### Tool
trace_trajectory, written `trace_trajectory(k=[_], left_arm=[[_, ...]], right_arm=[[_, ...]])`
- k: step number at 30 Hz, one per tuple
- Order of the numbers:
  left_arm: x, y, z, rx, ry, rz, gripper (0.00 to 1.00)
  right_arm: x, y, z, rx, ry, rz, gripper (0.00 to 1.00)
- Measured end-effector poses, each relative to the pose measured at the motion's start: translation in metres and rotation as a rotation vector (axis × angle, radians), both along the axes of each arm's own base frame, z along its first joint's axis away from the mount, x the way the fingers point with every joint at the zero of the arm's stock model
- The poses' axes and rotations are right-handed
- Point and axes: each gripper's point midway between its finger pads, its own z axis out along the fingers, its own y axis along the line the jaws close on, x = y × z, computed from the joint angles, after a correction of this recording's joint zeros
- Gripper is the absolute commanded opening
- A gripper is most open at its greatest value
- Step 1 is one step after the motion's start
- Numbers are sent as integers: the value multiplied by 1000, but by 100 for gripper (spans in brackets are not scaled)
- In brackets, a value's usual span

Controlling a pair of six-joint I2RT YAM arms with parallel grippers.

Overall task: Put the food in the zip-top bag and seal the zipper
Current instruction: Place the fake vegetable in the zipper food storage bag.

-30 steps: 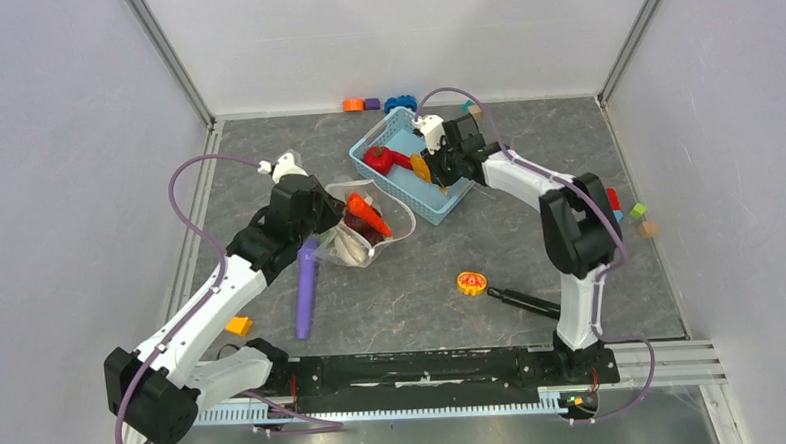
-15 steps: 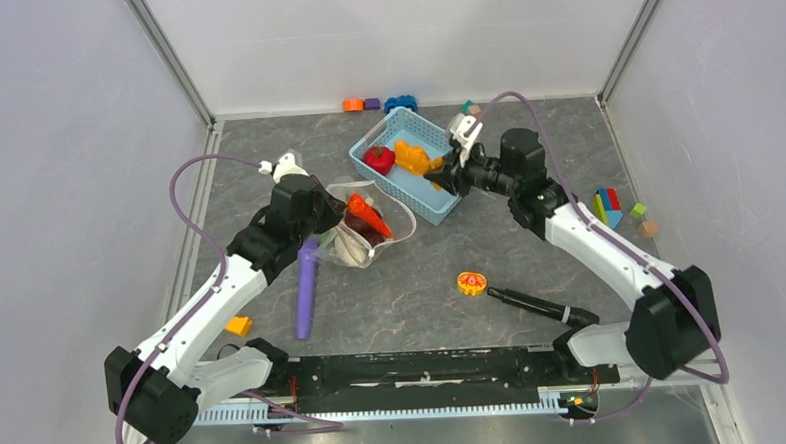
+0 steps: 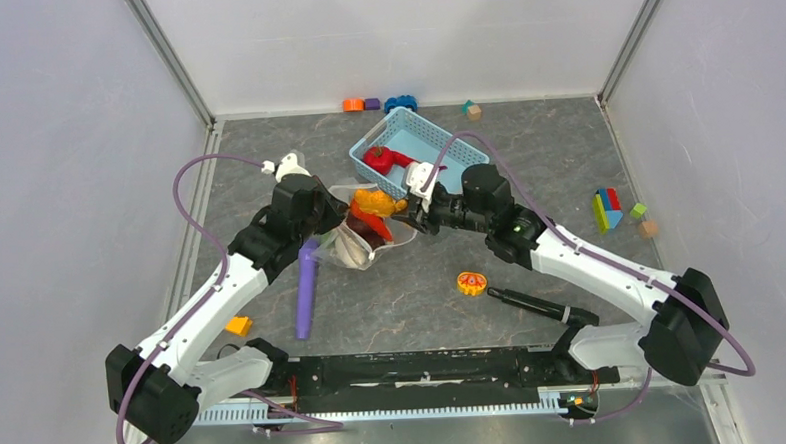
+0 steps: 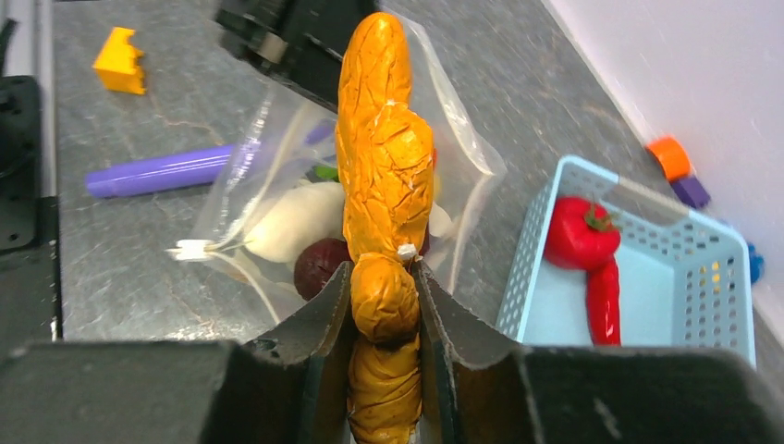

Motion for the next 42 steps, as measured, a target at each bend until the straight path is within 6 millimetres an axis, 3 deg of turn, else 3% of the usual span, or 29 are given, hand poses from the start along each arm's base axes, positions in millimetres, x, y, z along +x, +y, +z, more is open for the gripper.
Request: trace_trajectory(k=[8, 15, 20, 28, 34, 38, 42], left_arm=[[-1, -3, 0, -7, 4, -15, 2], [-3, -14, 1, -33, 7, -75, 2], [-4, -29, -4, -48, 23, -156, 2], [-7, -40, -9, -55, 46, -222, 2], [-7, -42, -7, -65, 39, -237, 2], [-7, -45, -5, -76, 35, -250, 2], [-7, -48, -1, -89, 24, -264, 2]], right_arm=[[15, 3, -47, -112, 83, -160, 0], [38, -6, -87, -248, 140, -372, 0], [46, 5, -88, -258, 171, -380, 0], [22, 23, -89, -280, 204, -194, 0], [38, 37, -99, -270, 310, -280, 0], [47, 40, -106, -215, 408, -385, 5], [53, 41, -101, -154, 446, -459, 19]])
